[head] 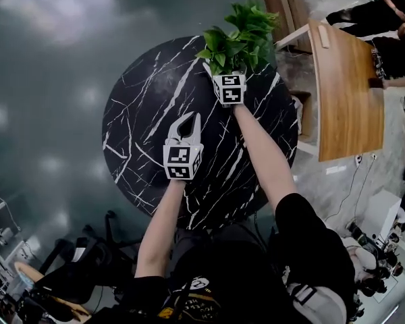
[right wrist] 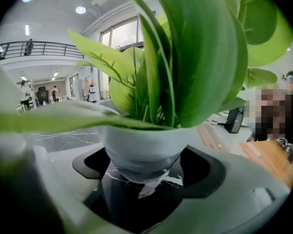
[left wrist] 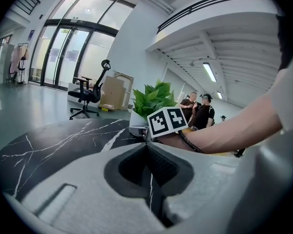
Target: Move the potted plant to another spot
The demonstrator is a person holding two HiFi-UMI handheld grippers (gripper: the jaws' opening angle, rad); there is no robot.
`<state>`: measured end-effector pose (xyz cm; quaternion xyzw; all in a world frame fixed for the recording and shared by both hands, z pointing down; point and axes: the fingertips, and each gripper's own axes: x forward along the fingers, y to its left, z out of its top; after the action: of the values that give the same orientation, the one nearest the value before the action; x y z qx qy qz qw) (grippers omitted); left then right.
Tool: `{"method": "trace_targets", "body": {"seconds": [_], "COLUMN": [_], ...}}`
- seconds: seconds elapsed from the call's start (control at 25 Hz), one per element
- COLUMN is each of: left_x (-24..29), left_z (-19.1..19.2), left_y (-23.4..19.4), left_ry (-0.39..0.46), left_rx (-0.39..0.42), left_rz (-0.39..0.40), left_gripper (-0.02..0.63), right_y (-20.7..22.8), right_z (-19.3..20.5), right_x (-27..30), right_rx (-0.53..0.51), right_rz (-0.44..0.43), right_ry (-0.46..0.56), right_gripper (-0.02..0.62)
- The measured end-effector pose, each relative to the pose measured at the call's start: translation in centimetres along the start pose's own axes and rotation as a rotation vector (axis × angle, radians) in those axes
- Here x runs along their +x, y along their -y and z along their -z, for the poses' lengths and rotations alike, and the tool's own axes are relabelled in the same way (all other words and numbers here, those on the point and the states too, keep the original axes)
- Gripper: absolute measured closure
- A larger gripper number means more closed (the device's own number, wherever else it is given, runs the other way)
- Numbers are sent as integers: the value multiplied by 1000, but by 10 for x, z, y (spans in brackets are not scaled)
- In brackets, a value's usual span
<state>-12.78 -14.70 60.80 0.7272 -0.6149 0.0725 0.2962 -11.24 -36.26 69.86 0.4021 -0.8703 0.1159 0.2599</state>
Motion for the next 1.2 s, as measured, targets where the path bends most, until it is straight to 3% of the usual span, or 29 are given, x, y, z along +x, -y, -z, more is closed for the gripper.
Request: {"method": "trace_targets", "body": {"seconds": [0.24, 0.52, 0.76, 0.96, 1.08, 1.2], "left_x": [-30, -112, -205, -267, -301, -317], "left_z": [0, 23, 75, 120, 144, 158], "left_y": [-20, -71, -120, -143, -154, -157], "left_ry": [26, 66, 64, 59, 50, 37], "left_rx": [-21, -78, -106, -171, -204, -216], "left_rz": [-70, -235, -420, -527, -585, -606], "left_gripper": [601, 601, 601, 601, 601, 601], "right_y": [-65, -194, -329, -415, -456, -471], "right_z": [3, 17, 46, 81, 99, 114], "right_x": [-5, -32, -82, -136, -174, -199], "right_rx": [-76, -167, -268, -328, -371, -423], "right_rz": [-103, -285, -484, -629, -709, -738], "right_ry": [-18, -32, -34, -56, -71, -71], "right_gripper": [140, 140, 140, 140, 140, 140]}}
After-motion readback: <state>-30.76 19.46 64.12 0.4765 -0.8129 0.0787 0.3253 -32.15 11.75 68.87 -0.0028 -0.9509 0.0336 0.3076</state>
